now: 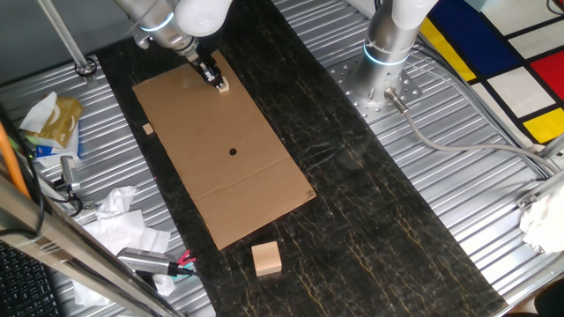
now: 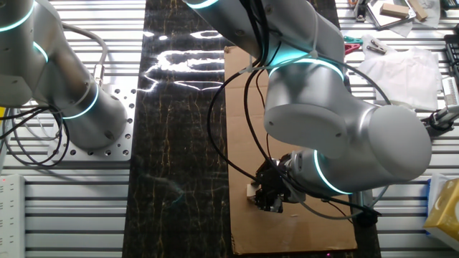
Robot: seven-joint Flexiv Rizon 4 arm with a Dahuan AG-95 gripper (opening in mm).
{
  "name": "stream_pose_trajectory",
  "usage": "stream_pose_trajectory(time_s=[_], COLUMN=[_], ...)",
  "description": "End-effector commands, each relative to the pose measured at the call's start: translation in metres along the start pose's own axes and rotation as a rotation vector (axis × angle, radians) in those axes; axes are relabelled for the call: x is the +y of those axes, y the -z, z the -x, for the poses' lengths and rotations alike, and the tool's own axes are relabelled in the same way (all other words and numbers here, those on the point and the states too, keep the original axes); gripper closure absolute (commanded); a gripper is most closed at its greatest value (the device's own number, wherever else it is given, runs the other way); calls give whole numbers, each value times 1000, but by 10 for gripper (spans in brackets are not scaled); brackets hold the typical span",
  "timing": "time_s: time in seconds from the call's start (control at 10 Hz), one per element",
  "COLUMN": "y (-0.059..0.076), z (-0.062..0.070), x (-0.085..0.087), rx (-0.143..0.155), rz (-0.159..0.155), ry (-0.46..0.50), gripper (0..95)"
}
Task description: Grab the block and place it at the designated location
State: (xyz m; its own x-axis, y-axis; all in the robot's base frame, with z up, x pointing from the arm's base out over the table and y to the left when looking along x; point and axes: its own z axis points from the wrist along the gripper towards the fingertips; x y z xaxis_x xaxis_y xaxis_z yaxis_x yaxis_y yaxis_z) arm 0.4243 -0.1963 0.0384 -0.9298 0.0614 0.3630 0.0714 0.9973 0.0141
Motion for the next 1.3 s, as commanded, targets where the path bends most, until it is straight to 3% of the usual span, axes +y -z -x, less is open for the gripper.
stream_pose_trajectory(time_s=[0.1,0.8,1.3], y=[0,7,24], z=[0,-2,0], x=[0,-1,-2], rx=[1,1,-7], rz=[0,1,8], ry=[-1,7,-3], gripper=[950,950,950])
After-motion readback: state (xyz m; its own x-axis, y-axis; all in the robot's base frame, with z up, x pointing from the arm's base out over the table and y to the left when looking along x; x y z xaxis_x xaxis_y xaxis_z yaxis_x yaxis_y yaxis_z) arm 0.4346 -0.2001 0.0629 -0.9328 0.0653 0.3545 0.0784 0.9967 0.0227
